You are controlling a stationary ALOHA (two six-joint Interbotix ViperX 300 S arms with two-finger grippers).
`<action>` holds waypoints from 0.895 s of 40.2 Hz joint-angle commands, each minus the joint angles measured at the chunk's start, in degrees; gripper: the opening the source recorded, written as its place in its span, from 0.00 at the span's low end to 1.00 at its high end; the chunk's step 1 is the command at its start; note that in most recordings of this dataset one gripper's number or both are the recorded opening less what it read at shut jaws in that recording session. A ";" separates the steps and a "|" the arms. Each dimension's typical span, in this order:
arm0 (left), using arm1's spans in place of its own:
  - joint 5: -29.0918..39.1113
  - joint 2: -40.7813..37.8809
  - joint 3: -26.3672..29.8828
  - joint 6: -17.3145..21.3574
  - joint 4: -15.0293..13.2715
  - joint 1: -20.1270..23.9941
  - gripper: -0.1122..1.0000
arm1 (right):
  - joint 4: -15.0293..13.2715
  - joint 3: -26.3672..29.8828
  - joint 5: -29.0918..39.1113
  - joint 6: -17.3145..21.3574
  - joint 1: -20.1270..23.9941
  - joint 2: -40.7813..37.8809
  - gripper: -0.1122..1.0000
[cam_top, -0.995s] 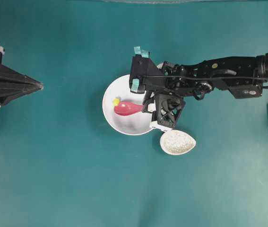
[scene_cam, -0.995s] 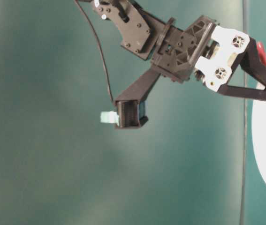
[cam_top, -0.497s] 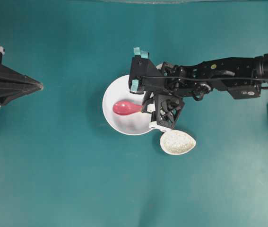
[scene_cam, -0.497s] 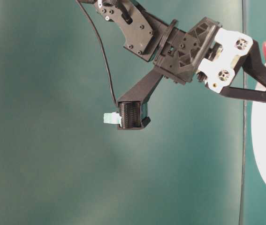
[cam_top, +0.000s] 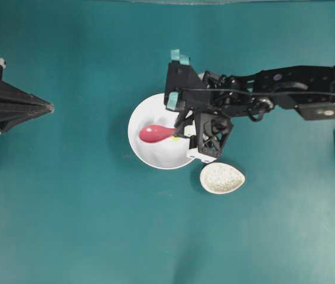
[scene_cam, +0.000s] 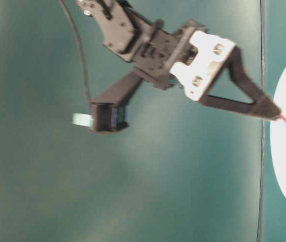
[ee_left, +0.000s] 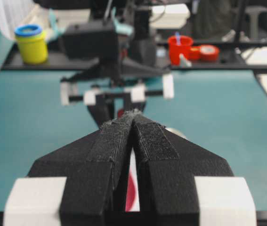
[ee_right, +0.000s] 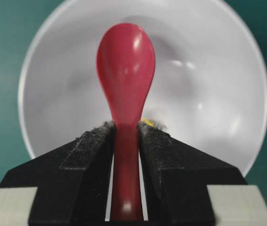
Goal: Scoop the yellow hexagonal prism block from the bowl with a spoon using the right arm.
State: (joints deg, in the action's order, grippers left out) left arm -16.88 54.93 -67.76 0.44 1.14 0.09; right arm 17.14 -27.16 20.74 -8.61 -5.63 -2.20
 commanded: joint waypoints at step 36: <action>-0.35 -0.44 1.23 0.00 0.18 0.00 0.10 | -0.26 3.34 19.95 2.81 -2.90 6.33 0.32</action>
State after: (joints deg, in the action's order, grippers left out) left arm -16.88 54.93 -67.76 0.44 1.14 0.09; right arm 16.88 -25.84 38.94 -6.24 -8.17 2.72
